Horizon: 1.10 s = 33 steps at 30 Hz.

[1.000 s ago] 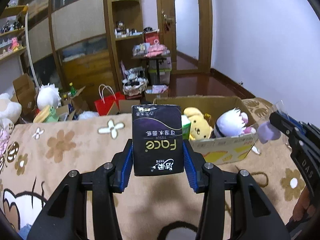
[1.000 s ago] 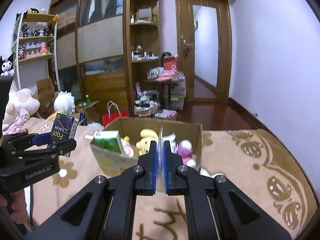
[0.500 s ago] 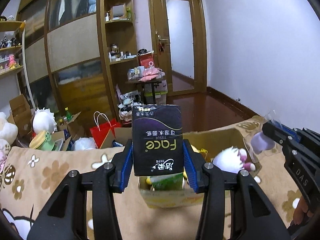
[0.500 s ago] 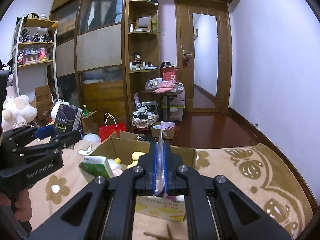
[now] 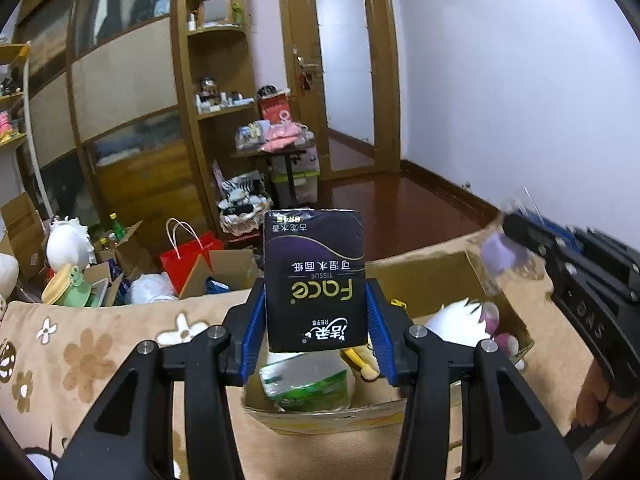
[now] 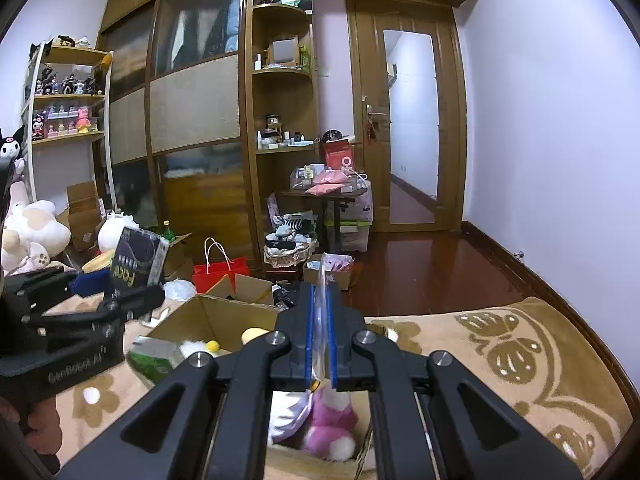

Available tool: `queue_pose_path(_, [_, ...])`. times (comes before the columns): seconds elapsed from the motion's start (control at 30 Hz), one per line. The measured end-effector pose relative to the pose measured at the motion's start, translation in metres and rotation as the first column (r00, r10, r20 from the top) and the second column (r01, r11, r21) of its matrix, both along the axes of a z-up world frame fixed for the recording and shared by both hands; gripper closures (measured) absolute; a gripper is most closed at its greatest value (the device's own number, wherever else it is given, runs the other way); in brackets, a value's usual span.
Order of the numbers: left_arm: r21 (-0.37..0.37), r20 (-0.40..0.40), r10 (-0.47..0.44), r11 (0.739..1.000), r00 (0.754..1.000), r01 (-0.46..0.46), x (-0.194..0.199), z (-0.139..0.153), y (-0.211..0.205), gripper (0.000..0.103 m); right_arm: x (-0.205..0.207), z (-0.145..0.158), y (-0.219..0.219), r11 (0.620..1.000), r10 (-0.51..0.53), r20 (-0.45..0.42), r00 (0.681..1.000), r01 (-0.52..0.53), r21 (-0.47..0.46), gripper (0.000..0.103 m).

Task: Organize soft objects
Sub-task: 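Lift the black tissue pack with the left tool while the right tool carries the bag over the box, then open both tools to drop the black tissue pack and clear bag into the box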

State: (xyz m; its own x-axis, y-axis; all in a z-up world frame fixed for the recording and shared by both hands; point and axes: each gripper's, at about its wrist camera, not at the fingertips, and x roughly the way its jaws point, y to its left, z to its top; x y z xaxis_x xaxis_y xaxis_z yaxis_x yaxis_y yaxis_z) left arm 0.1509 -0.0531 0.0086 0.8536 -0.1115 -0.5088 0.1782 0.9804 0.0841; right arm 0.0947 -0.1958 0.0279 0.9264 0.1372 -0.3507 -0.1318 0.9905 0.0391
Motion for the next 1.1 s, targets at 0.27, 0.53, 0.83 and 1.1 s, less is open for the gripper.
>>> queue_pose_path(0.27, [0.005,-0.052,-0.047,0.999,0.998,0.048,0.007,-0.017,-0.012,0.057,0.023,-0.014,0.004,1.000,0.020,-0.034,0.999,-0.020,-0.011,0.096])
queue_pose_path(0.53, [0.029,-0.091,-0.034,0.999,0.995,0.037,0.010,-0.030,-0.013,0.048,0.031,-0.027,0.004,0.999,0.033,-0.082,0.996,-0.034,-0.010,0.095])
queue_pose_path(0.83, [0.044,-0.133,0.017,0.999,0.991,-0.011,0.006,-0.027,-0.001,0.039,0.024,-0.025,0.003,1.000,0.030,-0.111,0.993,-0.031,-0.002,0.094])
queue_pose_path(1.1, [0.019,-0.111,0.062,0.998,0.992,-0.060,-0.010,-0.012,0.018,0.026,0.009,-0.014,-0.002,1.000,0.022,-0.107,0.994,-0.021,0.009,0.078])
